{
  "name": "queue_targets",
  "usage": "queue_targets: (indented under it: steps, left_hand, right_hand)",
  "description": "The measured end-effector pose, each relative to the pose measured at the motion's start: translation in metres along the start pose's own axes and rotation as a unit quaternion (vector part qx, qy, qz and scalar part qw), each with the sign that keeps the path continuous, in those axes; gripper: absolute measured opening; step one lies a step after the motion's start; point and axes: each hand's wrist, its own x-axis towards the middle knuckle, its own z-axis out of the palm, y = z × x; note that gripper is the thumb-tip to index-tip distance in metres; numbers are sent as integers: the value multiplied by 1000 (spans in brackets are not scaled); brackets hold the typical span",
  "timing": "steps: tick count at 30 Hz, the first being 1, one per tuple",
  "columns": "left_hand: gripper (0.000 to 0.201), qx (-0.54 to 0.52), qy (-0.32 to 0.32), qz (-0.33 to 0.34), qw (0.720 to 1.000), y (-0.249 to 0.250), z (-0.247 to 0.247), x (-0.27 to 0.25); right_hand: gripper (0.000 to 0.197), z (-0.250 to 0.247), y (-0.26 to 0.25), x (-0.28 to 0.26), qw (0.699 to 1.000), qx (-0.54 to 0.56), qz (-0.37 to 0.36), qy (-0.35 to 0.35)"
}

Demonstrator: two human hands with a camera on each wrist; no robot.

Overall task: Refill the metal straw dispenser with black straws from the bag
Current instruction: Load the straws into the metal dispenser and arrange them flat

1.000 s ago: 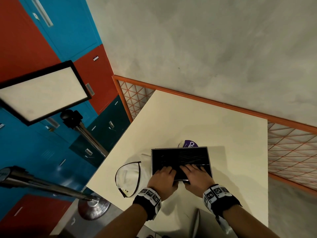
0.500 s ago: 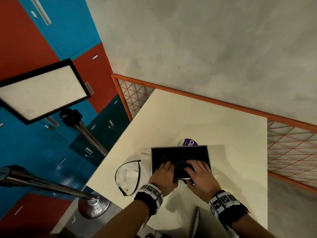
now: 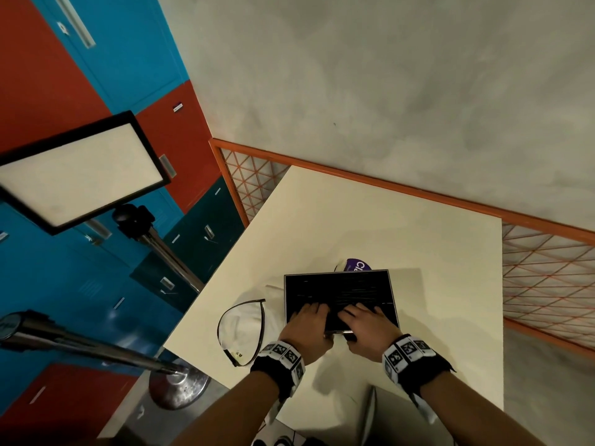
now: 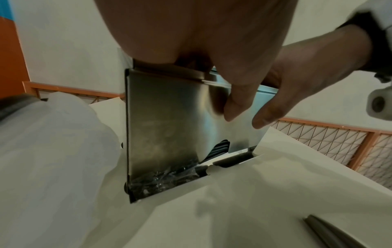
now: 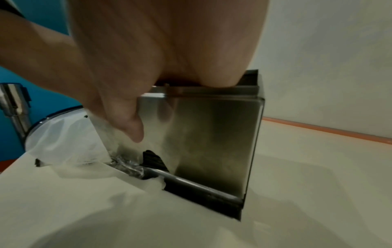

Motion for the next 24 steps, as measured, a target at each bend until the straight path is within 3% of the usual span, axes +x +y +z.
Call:
queue_targets:
  steps: [7,14,19,24]
  left_hand:
    - [32,-24,-15,-1,1000,1,4,-4]
    - [36,-43,-12,-16,999,3,3,-5]
    - [48,-65,-29,-21,997,1,5,-3]
    - [46,-84,-36,-35,995,2,7,-5]
  right_hand:
    - [61,7,11,-5,996,77,8,48]
    - [44,13,12,-14,990,92,-34,104]
    - [49,14,-1,-17,999,38,-30,18]
    - [50,8,-9,-13,999,-2,-21,-40]
